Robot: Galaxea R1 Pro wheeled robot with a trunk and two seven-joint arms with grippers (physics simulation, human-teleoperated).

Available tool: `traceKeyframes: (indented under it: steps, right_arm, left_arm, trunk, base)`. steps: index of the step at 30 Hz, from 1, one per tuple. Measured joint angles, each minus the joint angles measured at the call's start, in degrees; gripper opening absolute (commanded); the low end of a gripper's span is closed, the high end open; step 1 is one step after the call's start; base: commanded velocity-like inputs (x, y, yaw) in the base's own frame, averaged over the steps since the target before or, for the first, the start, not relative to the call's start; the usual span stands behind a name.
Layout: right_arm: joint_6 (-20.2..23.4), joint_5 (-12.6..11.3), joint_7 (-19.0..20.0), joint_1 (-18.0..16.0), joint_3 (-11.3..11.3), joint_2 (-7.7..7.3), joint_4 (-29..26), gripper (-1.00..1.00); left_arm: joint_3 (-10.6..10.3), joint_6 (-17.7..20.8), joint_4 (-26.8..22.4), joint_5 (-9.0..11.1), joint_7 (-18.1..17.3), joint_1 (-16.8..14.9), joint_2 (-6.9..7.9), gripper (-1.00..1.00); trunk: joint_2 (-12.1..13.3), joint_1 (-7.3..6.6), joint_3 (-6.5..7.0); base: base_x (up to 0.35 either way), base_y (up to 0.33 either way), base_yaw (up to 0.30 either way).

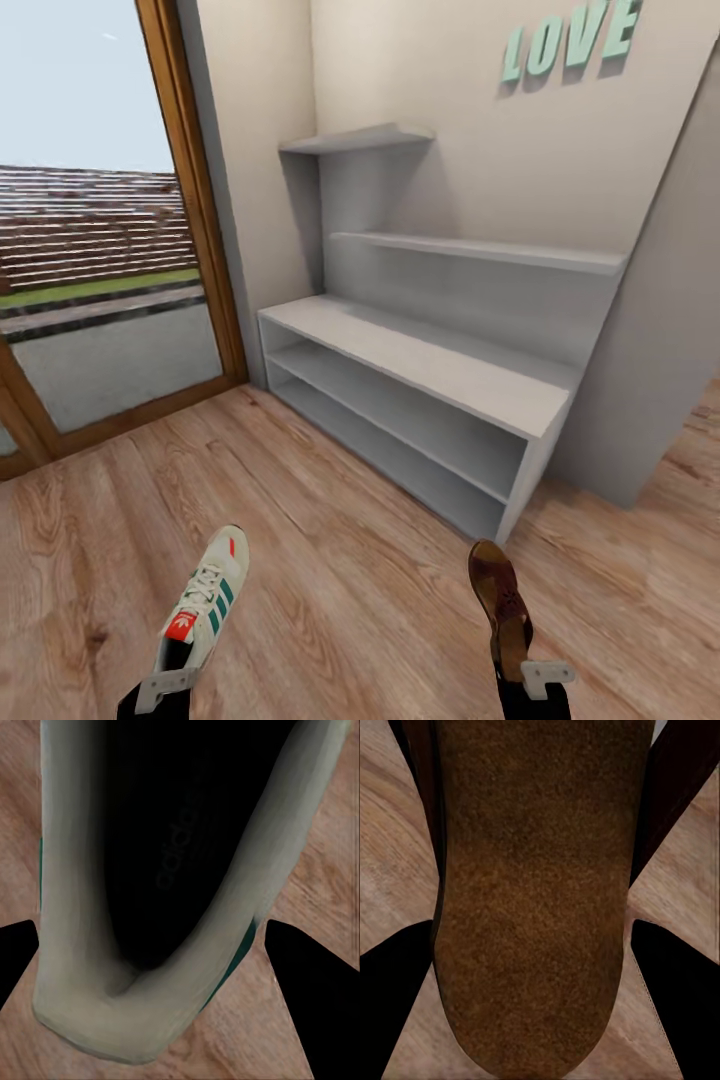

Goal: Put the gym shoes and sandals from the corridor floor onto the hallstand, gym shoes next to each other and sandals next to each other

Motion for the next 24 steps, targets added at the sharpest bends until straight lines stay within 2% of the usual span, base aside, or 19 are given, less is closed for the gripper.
traceKeyframes:
  steps: [7,24]
  right_arm:
    - [0.01,-0.02,0.01,-0.01,-0.04,0.00,-0.01,-1.00]
    - [0.02,0.00,0.02,-0.01,-0.01,0.00,0.00,-1.00]
  left_arm:
    - [0.00,-0.02,-0.04,0.04,-0.01,0.00,0.00,-1.00]
    - [0.00,-0.02,-0.05,0.05,-0.02,0.01,0.00,-1.00]
  trunk:
    - [0.00,0.00,-0.25]
    - [0.00,0.00,-0.87]
  base:
    - [0.001,0.124,-0.289]
    - [0.042,0.310,-0.289]
